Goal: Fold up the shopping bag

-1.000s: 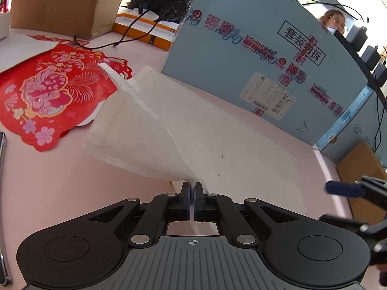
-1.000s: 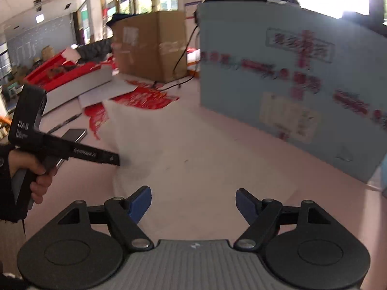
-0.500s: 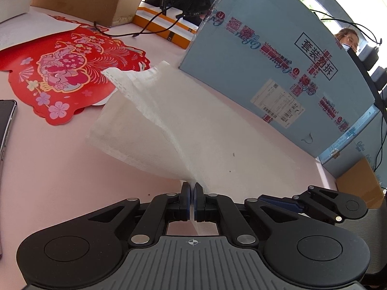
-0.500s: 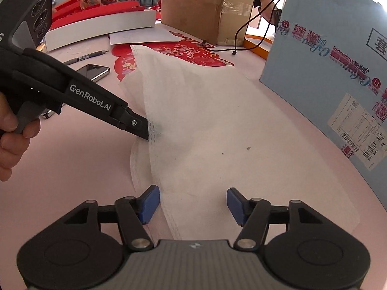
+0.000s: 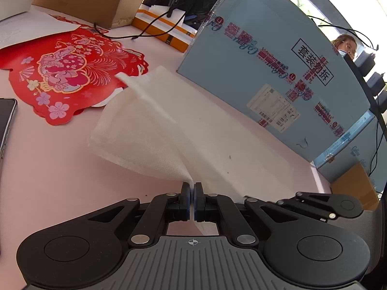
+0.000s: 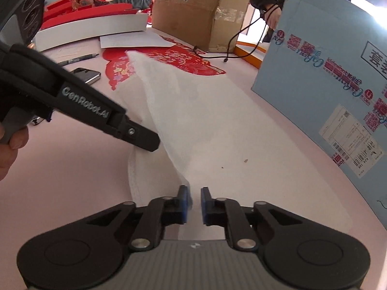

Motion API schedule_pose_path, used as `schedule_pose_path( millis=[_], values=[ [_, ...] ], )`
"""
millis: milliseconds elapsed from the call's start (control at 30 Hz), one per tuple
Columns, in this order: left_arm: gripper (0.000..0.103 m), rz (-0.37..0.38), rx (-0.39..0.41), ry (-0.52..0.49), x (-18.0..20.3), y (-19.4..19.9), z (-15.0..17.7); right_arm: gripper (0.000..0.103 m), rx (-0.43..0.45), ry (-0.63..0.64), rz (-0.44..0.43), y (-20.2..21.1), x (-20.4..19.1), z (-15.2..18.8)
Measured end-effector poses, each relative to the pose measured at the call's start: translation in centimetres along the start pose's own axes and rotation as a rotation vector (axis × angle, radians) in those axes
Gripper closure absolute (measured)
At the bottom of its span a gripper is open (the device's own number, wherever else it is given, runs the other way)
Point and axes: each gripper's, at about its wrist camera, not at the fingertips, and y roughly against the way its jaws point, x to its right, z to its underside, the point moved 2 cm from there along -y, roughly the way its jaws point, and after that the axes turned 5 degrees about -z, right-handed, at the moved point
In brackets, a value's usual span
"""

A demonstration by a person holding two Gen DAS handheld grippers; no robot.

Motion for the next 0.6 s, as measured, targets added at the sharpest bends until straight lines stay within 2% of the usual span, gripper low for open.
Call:
schedule_pose_path(
  millis=[233,433,600],
  values=[
    [0.101,0.013,0.049,-0.049,0.6,1.1,-1.1,0.099,0.175,-0.121,0.198,5.5,5.2,-1.6],
    [0.101,0.067,0.124,-0.151,2.4,3.0,-5.0,0.099,0.319,-0.217,0.398,12.8,10.3,-2.2],
    [0.101,0.114,0.182,-0.238,3.9,4.6,-8.4,0.099,0.374,-0.251,0.544,17.7,12.6,-1.4]
  ],
)
